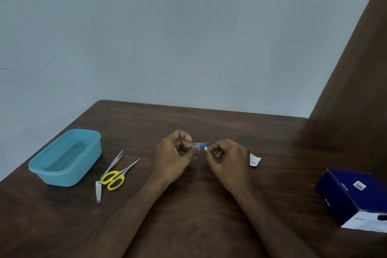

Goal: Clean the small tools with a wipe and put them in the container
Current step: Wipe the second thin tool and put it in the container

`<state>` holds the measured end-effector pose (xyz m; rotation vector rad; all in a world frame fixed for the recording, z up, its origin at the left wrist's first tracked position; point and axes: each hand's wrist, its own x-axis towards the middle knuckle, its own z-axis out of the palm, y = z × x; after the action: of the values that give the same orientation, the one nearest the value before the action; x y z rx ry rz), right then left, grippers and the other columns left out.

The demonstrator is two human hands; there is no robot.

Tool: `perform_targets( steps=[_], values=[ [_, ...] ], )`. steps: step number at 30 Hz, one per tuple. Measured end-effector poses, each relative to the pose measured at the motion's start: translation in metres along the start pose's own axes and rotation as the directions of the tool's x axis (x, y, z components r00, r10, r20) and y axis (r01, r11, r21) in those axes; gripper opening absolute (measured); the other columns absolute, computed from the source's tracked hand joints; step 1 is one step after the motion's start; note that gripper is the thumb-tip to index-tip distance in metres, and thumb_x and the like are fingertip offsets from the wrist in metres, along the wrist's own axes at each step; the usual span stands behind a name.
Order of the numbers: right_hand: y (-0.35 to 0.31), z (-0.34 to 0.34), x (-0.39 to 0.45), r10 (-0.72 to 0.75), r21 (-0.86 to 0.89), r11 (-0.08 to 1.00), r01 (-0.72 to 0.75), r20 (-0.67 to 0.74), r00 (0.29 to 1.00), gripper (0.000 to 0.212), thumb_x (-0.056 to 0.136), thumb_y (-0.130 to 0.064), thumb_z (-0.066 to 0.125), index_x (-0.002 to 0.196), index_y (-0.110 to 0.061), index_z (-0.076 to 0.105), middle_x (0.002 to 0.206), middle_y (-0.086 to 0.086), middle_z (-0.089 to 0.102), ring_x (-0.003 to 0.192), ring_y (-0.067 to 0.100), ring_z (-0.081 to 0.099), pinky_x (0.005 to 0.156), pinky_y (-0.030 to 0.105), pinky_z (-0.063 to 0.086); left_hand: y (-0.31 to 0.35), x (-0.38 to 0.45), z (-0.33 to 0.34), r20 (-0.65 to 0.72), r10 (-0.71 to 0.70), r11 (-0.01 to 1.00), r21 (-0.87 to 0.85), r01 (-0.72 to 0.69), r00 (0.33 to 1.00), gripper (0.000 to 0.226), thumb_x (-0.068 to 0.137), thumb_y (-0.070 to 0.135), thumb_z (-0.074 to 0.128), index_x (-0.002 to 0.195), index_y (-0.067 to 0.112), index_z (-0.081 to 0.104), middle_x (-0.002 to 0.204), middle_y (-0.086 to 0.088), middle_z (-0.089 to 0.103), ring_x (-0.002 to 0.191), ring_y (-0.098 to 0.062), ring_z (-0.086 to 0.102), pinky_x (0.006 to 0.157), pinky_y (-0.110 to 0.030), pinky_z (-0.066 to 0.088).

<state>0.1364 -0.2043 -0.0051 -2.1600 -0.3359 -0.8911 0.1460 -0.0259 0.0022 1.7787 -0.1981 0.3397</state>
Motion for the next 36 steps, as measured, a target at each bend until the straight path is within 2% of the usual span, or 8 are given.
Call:
perform_targets(
  steps=[4, 7, 12, 17, 24, 29, 33, 36],
  values=[
    [-0.005, -0.007, 0.003, -0.056, 0.035, 0.998, 0.060, -0.091, 0.994, 0.015, 0.082, -0.006, 0.083, 0.080, -0.017, 0.074, 0.074, -0.007, 0.067, 0.067, 0.006, 0.062, 0.064, 0.020, 0.049, -0.003, 0.000, 0.001, -0.015, 0.036, 0.999, 0.036, -0.035, 0.999, 0.029, 0.087, 0.008, 0.088, 0.085, 0.018, 0.061, 0.075, 0.000, 0.078, 0.076, -0.015, 0.081, 0.073, -0.029, 0.065],
    [-0.003, -0.002, 0.001, -0.036, 0.012, 0.999, 0.036, -0.002, 0.999, 0.013, 0.084, -0.010, 0.085, 0.082, -0.020, 0.077, 0.075, -0.011, 0.070, 0.067, 0.005, 0.065, 0.065, 0.017, 0.050, -0.003, 0.000, 0.001, 0.003, 0.057, 0.996, 0.063, -0.057, 0.998, 0.032, 0.087, 0.008, 0.089, 0.083, 0.019, 0.059, 0.077, -0.005, 0.078, 0.076, -0.018, 0.081, 0.068, -0.026, 0.062],
    [-0.003, -0.004, 0.001, 0.030, 0.030, 0.999, -0.029, -0.039, 0.999, 0.015, 0.082, -0.009, 0.083, 0.078, -0.021, 0.074, 0.071, -0.012, 0.069, 0.066, 0.006, 0.066, 0.063, 0.021, 0.052, -0.003, 0.000, 0.003, -0.010, 0.013, 1.000, 0.021, -0.013, 1.000, 0.033, 0.089, 0.005, 0.085, 0.081, 0.014, 0.055, 0.073, 0.007, 0.077, 0.073, -0.012, 0.080, 0.066, -0.029, 0.064],
    [-0.003, -0.001, 0.000, 0.006, -0.013, 1.000, -0.006, -0.008, 1.000, 0.016, 0.081, -0.007, 0.085, 0.079, -0.020, 0.075, 0.073, -0.012, 0.069, 0.070, 0.004, 0.066, 0.066, 0.008, 0.044, -0.001, -0.001, 0.003, 0.011, 0.053, 0.998, 0.038, -0.054, 0.999, 0.036, 0.089, 0.006, 0.085, 0.080, 0.013, 0.051, 0.079, 0.001, 0.081, 0.079, -0.011, 0.081, 0.064, -0.027, 0.063],
    [-0.003, -0.008, 0.002, -0.043, 0.010, 0.999, 0.044, -0.095, 0.995, 0.013, 0.087, -0.010, 0.084, 0.080, -0.017, 0.075, 0.075, -0.009, 0.070, 0.069, 0.005, 0.065, 0.065, 0.020, 0.051, 0.002, -0.003, 0.002, 0.000, 0.074, 0.997, 0.037, -0.074, 0.997, 0.040, 0.089, 0.005, 0.086, 0.079, 0.014, 0.047, 0.074, 0.008, 0.077, 0.080, -0.011, 0.080, 0.063, -0.036, 0.066],
    [0.001, -0.001, 0.001, 0.088, -0.004, 0.996, -0.088, -0.057, 0.994, 0.016, 0.079, -0.009, 0.083, 0.075, -0.021, 0.074, 0.067, -0.012, 0.068, 0.064, 0.006, 0.065, 0.061, 0.020, 0.049, 0.003, -0.003, 0.003, -0.007, 0.050, 0.998, 0.035, -0.049, 0.999, 0.042, 0.091, 0.008, 0.085, 0.079, 0.007, 0.045, 0.071, 0.015, 0.075, 0.075, -0.008, 0.076, 0.063, -0.051, 0.066],
    [-0.004, -0.007, 0.001, -0.042, -0.015, 0.999, 0.040, -0.126, 0.991, 0.013, 0.085, -0.010, 0.085, 0.082, -0.018, 0.076, 0.076, -0.009, 0.071, 0.070, 0.006, 0.065, 0.067, 0.025, 0.052, 0.001, -0.002, 0.002, 0.013, 0.080, 0.994, 0.068, -0.081, 0.997, 0.044, 0.091, 0.011, 0.086, 0.077, 0.016, 0.044, 0.073, 0.007, 0.074, 0.081, -0.003, 0.077, 0.069, -0.049, 0.066],
    [0.001, -0.002, 0.000, 0.044, -0.062, 0.997, -0.048, -0.058, 0.997, 0.012, 0.083, -0.014, 0.086, 0.081, -0.023, 0.078, 0.076, -0.012, 0.072, 0.071, 0.007, 0.066, 0.069, 0.036, 0.057, -0.001, 0.000, 0.002, 0.003, 0.076, 0.994, 0.073, -0.077, 0.997, 0.047, 0.090, 0.011, 0.086, 0.076, 0.017, 0.041, 0.072, 0.008, 0.074, 0.076, -0.001, 0.074, 0.067, -0.047, 0.063]
  ],
)
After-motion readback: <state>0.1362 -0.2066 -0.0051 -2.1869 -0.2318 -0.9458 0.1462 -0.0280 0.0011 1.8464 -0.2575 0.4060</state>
